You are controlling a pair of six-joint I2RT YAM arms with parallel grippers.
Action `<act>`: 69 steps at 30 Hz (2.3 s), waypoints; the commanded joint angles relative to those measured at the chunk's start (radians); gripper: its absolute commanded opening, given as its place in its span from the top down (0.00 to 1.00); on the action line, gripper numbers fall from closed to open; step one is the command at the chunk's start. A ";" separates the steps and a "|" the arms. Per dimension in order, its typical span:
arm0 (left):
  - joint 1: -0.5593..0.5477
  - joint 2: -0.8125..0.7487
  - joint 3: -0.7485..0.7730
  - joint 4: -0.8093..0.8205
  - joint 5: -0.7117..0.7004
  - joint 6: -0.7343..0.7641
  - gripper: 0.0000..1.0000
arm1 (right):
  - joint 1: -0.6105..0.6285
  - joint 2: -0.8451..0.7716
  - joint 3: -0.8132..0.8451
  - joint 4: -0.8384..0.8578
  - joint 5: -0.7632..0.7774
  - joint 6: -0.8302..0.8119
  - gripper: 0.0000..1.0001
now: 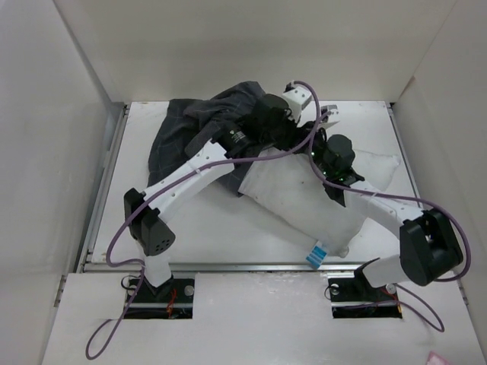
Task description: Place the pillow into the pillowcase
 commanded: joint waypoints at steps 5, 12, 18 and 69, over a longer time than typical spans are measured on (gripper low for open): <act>-0.107 -0.062 -0.119 0.105 0.349 -0.081 1.00 | -0.008 0.072 0.054 0.436 0.152 0.410 1.00; -0.199 -0.062 -0.121 0.186 0.553 -0.018 1.00 | -0.008 0.149 0.011 0.626 0.160 0.490 1.00; -0.265 0.007 0.085 0.117 0.620 0.053 1.00 | -0.008 0.194 0.023 0.786 0.010 0.507 1.00; 0.226 -0.131 -0.421 0.349 0.256 -0.236 1.00 | -0.085 -0.103 0.190 -0.924 -0.239 -0.411 0.00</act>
